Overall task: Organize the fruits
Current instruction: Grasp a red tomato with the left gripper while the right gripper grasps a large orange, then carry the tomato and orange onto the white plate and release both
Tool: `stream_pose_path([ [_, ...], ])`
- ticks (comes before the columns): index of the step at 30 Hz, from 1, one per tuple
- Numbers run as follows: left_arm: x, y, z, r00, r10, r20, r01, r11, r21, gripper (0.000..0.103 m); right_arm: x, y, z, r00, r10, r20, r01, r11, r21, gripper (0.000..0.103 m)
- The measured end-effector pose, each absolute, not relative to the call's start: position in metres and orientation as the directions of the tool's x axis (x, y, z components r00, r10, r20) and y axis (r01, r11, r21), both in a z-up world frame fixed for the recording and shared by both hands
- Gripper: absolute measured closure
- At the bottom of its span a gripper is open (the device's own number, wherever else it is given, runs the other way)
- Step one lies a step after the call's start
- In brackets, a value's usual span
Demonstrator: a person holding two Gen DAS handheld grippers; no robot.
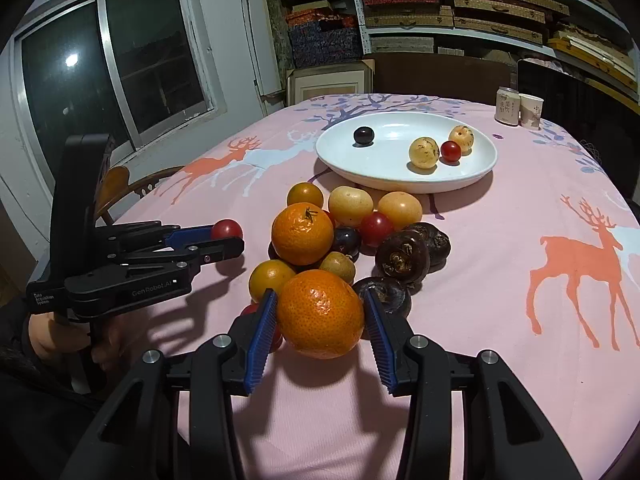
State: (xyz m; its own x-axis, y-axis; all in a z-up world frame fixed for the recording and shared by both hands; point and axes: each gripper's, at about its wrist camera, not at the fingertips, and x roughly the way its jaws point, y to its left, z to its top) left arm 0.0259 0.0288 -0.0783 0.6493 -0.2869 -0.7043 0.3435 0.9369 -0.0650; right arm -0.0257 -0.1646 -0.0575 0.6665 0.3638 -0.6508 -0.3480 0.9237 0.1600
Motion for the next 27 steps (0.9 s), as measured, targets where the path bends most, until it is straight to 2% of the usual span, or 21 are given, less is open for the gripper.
stream_pose_path([
  [19,0.02,0.028,-0.065,0.669,-0.295,-0.682,0.352,0.934,-0.059,0.073,-0.032,-0.177,-0.048,0.693,0.363,-0.623,-0.332,0.928,0.171,0.058],
  [27,0.039,0.027,-0.035,0.679,-0.323,-0.66,0.371,0.926,-0.072,0.073,-0.019,-0.193,-0.025,0.717,0.365,-0.594,-0.312,0.93,0.196,0.058],
])
